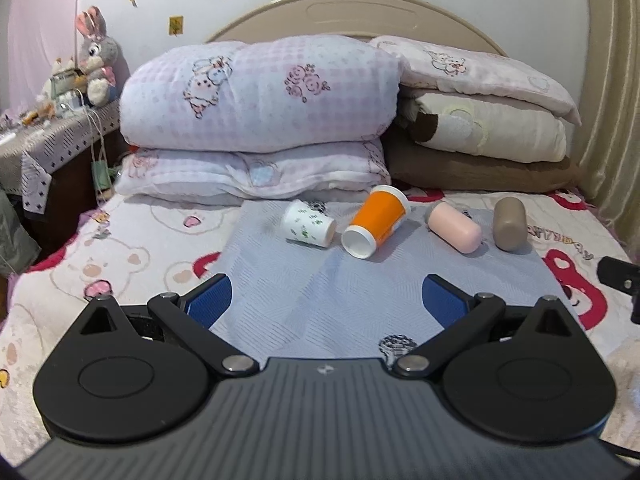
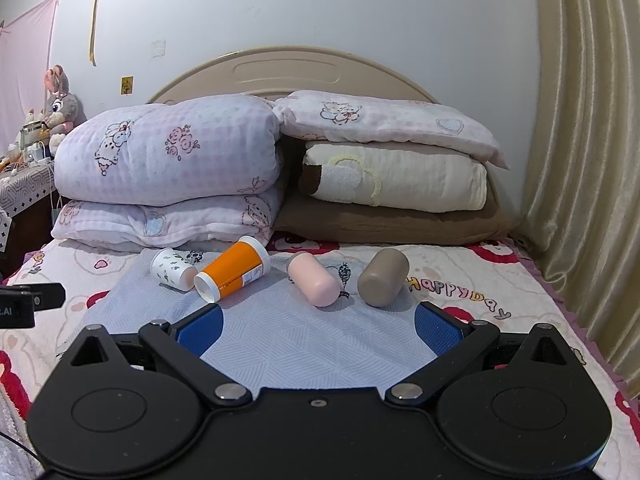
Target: Flip cup upright
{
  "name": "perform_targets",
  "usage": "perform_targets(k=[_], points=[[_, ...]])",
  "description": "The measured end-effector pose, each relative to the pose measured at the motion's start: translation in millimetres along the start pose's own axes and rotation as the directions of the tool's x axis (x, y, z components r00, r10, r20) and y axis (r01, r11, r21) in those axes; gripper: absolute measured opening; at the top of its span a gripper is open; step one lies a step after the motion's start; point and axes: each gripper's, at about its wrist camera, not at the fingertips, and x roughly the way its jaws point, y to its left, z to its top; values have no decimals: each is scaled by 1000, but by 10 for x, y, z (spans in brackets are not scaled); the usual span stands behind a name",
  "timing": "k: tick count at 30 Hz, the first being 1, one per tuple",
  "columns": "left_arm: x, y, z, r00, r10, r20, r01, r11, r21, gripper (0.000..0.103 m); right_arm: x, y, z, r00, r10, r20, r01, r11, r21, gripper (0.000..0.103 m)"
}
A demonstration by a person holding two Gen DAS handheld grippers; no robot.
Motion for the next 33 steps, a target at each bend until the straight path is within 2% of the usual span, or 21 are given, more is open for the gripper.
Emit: perform_targets(k=[8, 14, 16, 19, 22, 24, 29, 31, 33], points=[[146, -37, 116, 998, -42, -41, 43, 999, 20, 103, 134, -15, 60, 999, 18, -36, -18, 1000, -10, 103], [359, 6, 537, 990, -135, -43, 136, 991, 21, 103, 325, -63, 293, 991, 126, -54, -125, 992, 17, 103], [468, 17, 696, 989, -144, -36, 145, 989, 32, 103, 420, -35, 415, 984, 169, -51, -168, 986, 17, 103], [704, 32, 926, 989, -137, -56, 139, 989, 46, 103, 621, 50, 594, 962, 265, -66, -264, 964, 22, 103], [1042, 67, 1099, 985, -133, -110, 139, 989, 43, 103, 919, 178, 704, 926, 356, -128, -353, 935, 42, 103], [1346, 81, 1172, 974, -138, -183, 147, 988, 38, 103, 1187, 293, 759, 890, 410, -200, -408, 911, 55, 103], [2105, 110, 1167, 929, -132, -346, 151, 988, 29, 101, 1891, 546, 796, 771, 512, -380, -496, 856, 147, 103], [2352, 139, 1121, 916, -133, -378, 151, 988, 18, 100, 2143, 603, 770, 731, 531, -430, -498, 845, 197, 103], [2531, 204, 1073, 911, -152, -382, 159, 987, -13, 100, 2423, 639, 723, 694, 553, -461, -488, 832, 262, 103]])
